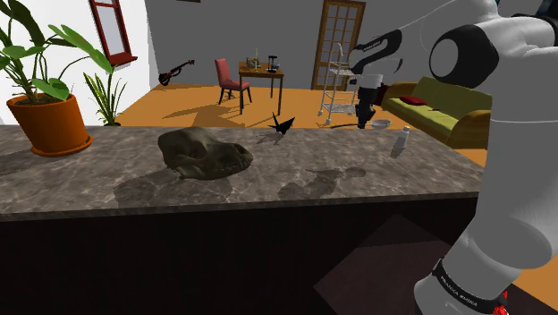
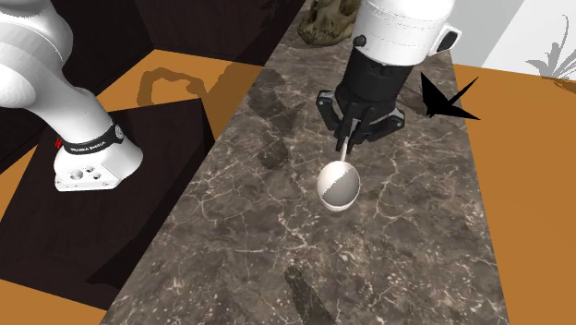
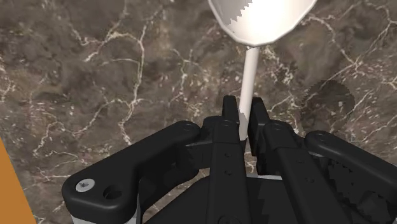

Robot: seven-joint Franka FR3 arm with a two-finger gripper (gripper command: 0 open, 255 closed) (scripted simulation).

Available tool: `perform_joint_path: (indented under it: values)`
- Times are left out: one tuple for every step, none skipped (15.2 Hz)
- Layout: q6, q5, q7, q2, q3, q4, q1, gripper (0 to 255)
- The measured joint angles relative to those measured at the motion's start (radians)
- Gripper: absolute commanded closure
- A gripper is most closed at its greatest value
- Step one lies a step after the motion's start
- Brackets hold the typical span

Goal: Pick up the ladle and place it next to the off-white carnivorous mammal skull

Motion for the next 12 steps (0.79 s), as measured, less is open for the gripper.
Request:
perform_joint_path:
  values:
    - [-0.013, -0.001, 0.0, -0.001, -0.001, 0.012, -0.001, 255]
    - [-0.025, -0.004, 0.003, -0.005, -0.002, 0.02, 0.0, 255]
    - [-0.037, -0.006, 0.006, -0.01, -0.002, 0.028, 0.002, 255]
    - [-0.049, -0.008, 0.004, -0.012, -0.004, 0.038, 0.0, 255]
    - [-0.062, -0.009, 0.005, -0.014, -0.005, 0.05, -0.001, 255]
    - [-0.074, -0.01, 0.005, -0.014, -0.005, 0.063, -0.003, 255]
    - [-0.085, -0.011, 0.006, -0.017, -0.006, 0.071, -0.002, 255]
    - [-0.097, -0.014, 0.008, -0.022, -0.007, 0.078, -0.001, 255]
    - [-0.112, -0.015, 0.009, -0.022, -0.008, 0.093, -0.003, 255]
    - [-0.124, -0.014, 0.01, -0.021, -0.008, 0.107, -0.004, 255]
    - [-0.138, -0.015, 0.008, -0.021, -0.008, 0.121, -0.006, 255]
    - [-0.15, -0.018, 0.01, -0.028, -0.01, 0.127, -0.005, 255]
